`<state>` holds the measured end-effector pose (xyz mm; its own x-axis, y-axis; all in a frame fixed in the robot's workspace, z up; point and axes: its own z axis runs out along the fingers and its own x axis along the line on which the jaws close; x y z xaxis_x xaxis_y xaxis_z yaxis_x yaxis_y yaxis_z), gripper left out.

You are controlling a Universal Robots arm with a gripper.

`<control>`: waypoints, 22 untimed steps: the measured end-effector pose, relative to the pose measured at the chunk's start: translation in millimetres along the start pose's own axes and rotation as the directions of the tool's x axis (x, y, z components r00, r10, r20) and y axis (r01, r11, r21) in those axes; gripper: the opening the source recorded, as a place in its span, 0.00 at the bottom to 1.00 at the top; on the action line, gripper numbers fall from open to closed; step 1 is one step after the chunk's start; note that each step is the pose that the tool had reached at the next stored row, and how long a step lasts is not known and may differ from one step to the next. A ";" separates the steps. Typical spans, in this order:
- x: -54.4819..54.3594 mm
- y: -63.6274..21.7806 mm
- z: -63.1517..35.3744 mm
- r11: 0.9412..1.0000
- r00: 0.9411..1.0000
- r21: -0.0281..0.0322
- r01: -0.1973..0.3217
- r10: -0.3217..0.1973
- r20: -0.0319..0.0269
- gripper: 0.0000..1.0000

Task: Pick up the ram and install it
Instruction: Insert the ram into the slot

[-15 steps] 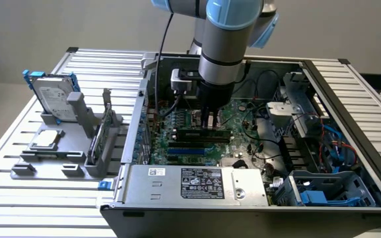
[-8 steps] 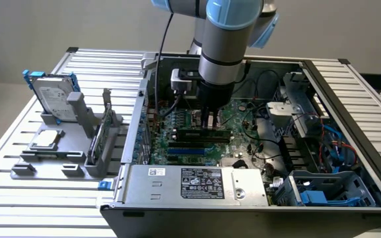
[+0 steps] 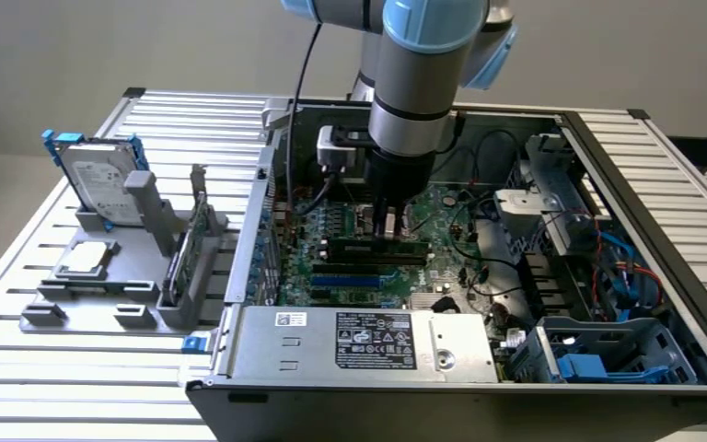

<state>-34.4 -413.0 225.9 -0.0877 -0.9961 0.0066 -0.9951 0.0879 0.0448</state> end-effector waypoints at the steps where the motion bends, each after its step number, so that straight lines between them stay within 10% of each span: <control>1: 0.0 0.0 0.0 1.000 1.000 0.000 -0.003 0.003 0.000 0.14; 22: 0.1 0.4 -0.2 1.000 1.000 0.001 -0.005 0.005 -0.007 0.14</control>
<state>-34.7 -413.0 226.1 -0.0923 -0.9956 0.0136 -0.9947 0.0928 0.0441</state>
